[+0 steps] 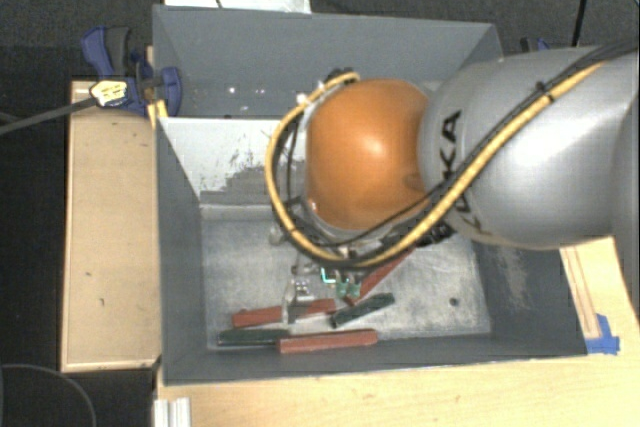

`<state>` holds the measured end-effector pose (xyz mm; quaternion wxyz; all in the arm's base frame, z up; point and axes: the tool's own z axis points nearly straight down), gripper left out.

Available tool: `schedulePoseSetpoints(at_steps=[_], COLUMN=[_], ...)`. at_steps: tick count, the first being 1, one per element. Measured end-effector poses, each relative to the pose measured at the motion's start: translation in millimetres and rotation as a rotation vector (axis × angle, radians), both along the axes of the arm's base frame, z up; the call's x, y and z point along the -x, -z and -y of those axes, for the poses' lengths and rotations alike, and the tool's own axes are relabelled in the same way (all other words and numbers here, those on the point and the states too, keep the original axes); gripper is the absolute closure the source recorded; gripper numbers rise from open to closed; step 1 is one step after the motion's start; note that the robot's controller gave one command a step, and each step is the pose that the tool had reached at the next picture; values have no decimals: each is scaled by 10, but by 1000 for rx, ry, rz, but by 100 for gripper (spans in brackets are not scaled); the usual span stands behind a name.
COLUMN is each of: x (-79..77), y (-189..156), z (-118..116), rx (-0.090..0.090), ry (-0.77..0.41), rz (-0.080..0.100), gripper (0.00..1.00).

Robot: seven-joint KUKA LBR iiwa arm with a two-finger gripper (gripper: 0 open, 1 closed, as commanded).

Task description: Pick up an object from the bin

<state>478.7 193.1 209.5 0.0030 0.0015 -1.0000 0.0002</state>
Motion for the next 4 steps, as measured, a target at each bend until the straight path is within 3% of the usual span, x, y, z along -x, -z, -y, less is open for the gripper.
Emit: schedulePoseSetpoints(at_steps=[1, 2, 3, 4], x=[-21, -124, -209, -209], y=[-39, 369, 1360, 1360], z=[10, 137, 371, 370], rx=[-2, -3, -3, -3], ry=[5, -79, -195, -193], rz=[8, 13, 12, 11], gripper=[0, 0, 100, 100])
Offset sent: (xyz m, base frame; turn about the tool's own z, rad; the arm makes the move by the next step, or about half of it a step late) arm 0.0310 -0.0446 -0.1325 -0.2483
